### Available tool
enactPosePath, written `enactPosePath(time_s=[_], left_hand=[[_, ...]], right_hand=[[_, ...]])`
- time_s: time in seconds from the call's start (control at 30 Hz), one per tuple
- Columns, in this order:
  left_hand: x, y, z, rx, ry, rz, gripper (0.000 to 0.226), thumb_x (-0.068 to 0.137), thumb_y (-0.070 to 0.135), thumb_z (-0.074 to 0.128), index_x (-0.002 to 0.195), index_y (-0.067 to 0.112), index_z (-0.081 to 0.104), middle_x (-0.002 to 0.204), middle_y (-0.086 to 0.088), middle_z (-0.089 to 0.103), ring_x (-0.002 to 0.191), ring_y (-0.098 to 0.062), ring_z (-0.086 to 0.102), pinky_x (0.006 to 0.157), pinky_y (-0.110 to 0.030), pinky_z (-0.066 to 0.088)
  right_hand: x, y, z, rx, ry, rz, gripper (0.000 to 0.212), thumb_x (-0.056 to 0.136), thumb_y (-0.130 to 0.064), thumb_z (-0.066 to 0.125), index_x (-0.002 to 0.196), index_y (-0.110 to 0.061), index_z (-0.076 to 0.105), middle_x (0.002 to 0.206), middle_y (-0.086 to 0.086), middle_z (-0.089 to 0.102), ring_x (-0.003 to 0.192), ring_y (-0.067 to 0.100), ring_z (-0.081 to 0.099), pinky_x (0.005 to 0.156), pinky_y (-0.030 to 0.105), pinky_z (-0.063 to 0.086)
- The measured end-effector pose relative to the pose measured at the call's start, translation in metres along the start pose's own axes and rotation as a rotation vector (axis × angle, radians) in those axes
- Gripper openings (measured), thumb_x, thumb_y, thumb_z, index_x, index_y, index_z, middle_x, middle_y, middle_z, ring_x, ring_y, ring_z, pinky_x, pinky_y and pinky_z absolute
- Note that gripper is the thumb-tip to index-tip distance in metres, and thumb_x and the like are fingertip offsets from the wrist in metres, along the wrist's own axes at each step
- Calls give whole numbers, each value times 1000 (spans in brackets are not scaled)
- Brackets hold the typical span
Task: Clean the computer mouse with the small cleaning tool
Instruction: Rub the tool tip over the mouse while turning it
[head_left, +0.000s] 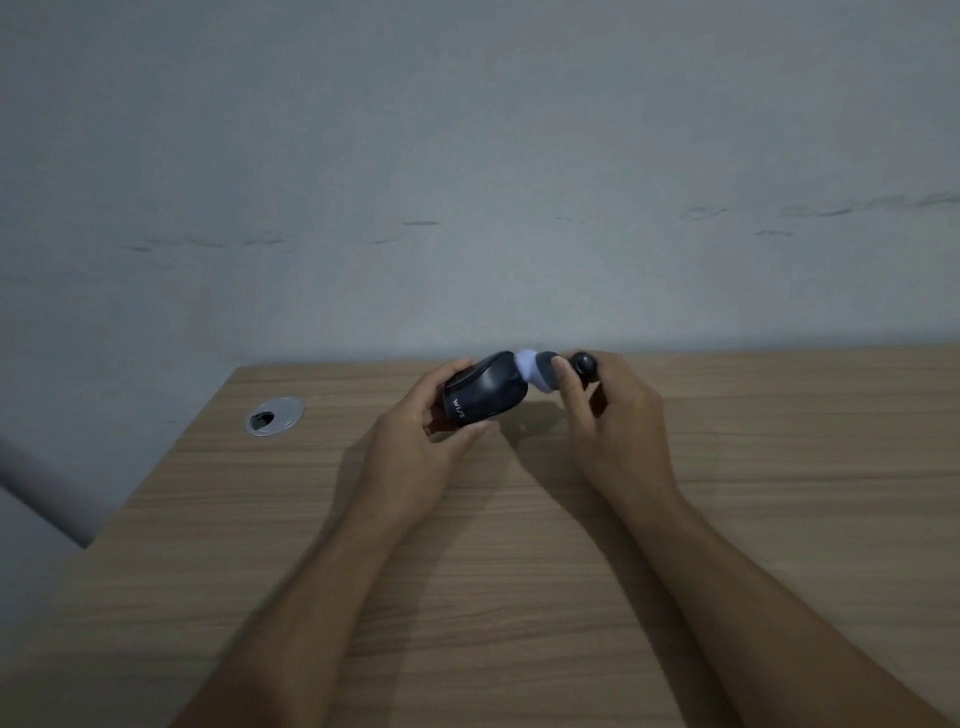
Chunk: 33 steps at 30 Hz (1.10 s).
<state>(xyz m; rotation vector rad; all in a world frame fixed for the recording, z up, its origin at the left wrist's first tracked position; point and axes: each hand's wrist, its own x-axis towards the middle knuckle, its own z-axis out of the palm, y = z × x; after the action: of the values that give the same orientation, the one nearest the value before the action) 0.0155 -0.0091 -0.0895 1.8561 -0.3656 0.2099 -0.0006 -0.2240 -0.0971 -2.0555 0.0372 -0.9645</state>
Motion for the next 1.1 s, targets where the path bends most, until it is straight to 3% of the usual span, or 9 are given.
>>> enactPosePath(time_s=[0.1, 0.23, 0.43, 0.6, 0.73, 0.83, 0.9, 1.0, 1.1], left_hand=[[1, 0, -1, -19, -16, -34, 72, 87, 8, 90, 150, 31, 62, 137, 14, 76, 123, -2, 74, 107, -28, 58], [3, -3, -4, -74, -20, -91, 73, 88, -6, 83, 149, 28, 63, 137, 10, 76, 123, -5, 75, 107, -36, 61], [1, 1, -2, -100, -38, -65, 68, 84, 10, 92, 146, 22, 66, 131, 7, 80, 120, -9, 77, 106, -31, 60], [3, -1, -5, -26, -31, -91, 66, 86, 13, 91, 146, 27, 67, 130, 10, 80, 118, -10, 77, 103, -34, 62], [-1, 4, -3, 188, -24, -26, 67, 88, 2, 85, 144, 32, 67, 119, 20, 73, 101, 19, 68, 83, -9, 59], [-1, 3, 0, 195, 34, 66, 66, 82, 8, 91, 141, 26, 70, 121, 13, 79, 105, 5, 73, 95, -25, 60], [-1, 3, 0, 198, 45, 94, 66, 82, 16, 93, 143, 27, 69, 125, 15, 78, 110, -7, 74, 99, -26, 59], [-3, 6, -1, 169, 51, 84, 66, 84, 27, 93, 144, 32, 67, 126, 20, 77, 111, -11, 74, 98, -24, 59], [-2, 7, -3, 153, 78, 26, 64, 83, 33, 93, 142, 36, 68, 123, 20, 78, 109, -6, 76, 96, -31, 62]], right_hand=[[-6, -9, -3, 42, -47, -51, 20, 108, -33, 70, 109, -15, 78, 90, -9, 70, 71, -8, 59, 72, 7, 42], [-16, -24, 1, 85, -201, -230, 19, 109, -31, 70, 110, -13, 77, 90, -7, 68, 70, -6, 54, 70, 11, 39], [-6, -9, -4, 42, -22, 30, 25, 108, -40, 69, 102, -17, 76, 79, -11, 66, 67, -1, 60, 66, 7, 38], [-13, -23, -7, 86, -136, -93, 22, 108, -36, 69, 104, -16, 78, 83, -8, 69, 66, 2, 57, 66, 13, 40], [-24, -39, 6, 29, -294, -319, 13, 108, -23, 71, 111, -11, 77, 92, -10, 62, 74, -10, 51, 70, 7, 38], [-17, -31, 10, 29, -120, -213, 13, 108, -23, 73, 109, -10, 75, 92, -7, 63, 72, 0, 51, 73, 7, 39], [-8, -18, 7, 15, -42, -103, 15, 110, -26, 71, 114, -14, 77, 98, -2, 70, 77, 5, 57, 76, 7, 41], [-4, -5, 1, 3, -55, 17, 19, 111, -33, 67, 115, -18, 78, 97, -5, 72, 74, -6, 57, 72, 5, 39], [-11, -13, -1, 57, -107, -31, 17, 110, -31, 68, 112, -18, 79, 89, -10, 68, 70, -6, 58, 69, 8, 39]])
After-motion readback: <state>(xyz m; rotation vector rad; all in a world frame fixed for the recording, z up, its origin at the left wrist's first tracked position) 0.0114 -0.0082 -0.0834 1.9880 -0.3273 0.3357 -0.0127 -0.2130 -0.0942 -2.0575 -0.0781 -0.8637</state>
